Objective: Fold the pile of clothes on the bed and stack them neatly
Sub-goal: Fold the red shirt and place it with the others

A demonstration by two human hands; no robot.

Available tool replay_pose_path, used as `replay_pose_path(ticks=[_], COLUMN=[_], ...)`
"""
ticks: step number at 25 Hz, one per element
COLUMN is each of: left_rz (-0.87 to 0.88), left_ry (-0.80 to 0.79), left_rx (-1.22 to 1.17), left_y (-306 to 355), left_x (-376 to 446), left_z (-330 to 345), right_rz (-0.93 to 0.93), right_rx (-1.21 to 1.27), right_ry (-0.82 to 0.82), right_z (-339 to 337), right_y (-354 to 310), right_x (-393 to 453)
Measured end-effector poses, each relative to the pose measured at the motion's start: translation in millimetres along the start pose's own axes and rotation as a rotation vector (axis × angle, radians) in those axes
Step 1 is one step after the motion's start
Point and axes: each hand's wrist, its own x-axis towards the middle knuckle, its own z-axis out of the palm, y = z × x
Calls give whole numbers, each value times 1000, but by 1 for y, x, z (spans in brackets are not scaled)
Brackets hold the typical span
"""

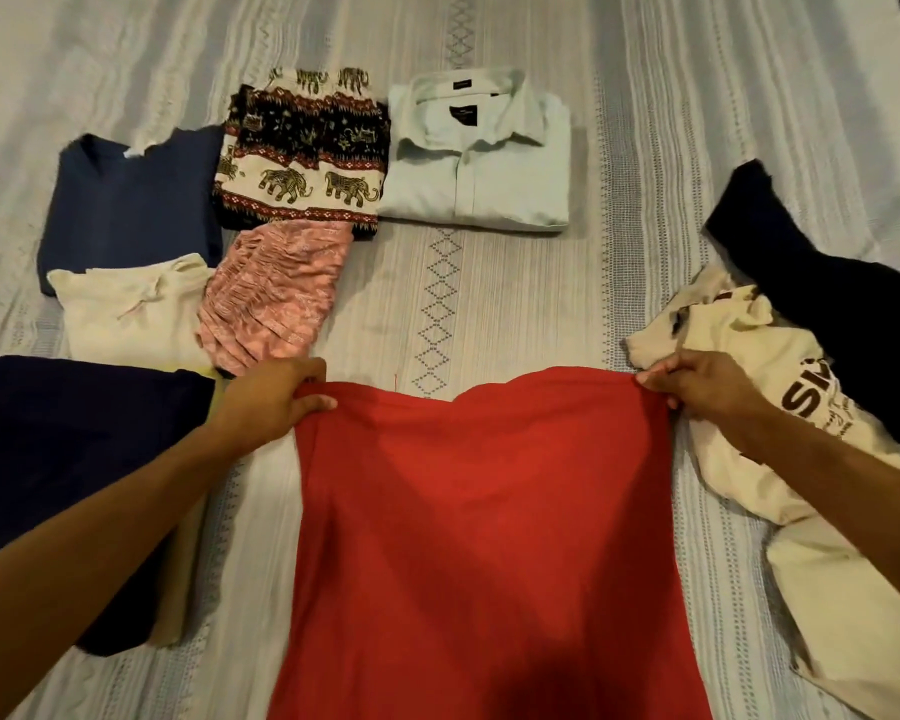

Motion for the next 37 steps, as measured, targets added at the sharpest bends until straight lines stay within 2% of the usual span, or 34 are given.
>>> replay_pose_path(ticks=[4, 7, 9, 11, 12, 14, 15, 17, 18, 21, 23, 25, 27, 30, 33, 37], left_rz=[-26, -137, -184, -247, -282, -301, -268, -172, -153, -325, -445, -438, -379, -362, -365, -425], left_ry=[224, 413, 432, 378, 359, 401, 442, 447, 395, 28, -121, -194, -354, -507, -401, -79], left_rx=[89, 35, 16, -87, -131, -157, -161, -243, -296, -326, -380, -408, -332, -231, -89, -327], left_y=[11, 18, 18, 20, 22, 28, 32, 39, 39, 24, 7, -8, -8, -15, -19, -39], left_x=[25, 52, 71, 81, 79, 60, 43, -1, -27, -103, -160, -209, -230, -257, -275, -272], left_z=[-17, -31, -38, -37, -34, -20, -11, 7, 16, 50, 68, 77, 85, 96, 104, 86], right_rz=[-96, -139, -129, -135, -192, -392, -491, -653, -712, -882, -961, -1041, -1116, -1228, -1301, -1327], right_rx=[81, 123, 98, -82, -298, -690, -808, -974, -1032, -1122, -1141, -1168, -1213, -1396, -1524, -1716], right_ry=[141, 298, 298, 223, 228, 309, 327, 249, 169, -104, -261, -372, -428, -507, -497, -464], right_z=[-23, -31, -35, -32, -28, -12, -1, 25, 40, 95, 145, 202, 239, 297, 332, 353], right_y=[-18, -35, -48, -50, -48, -39, -39, -46, -52, -75, -97, -119, -135, -162, -192, -218], right_x=[23, 43, 49, 46, 42, 32, 22, 2, -8, -32, -51, -70, -78, -72, -68, -79])
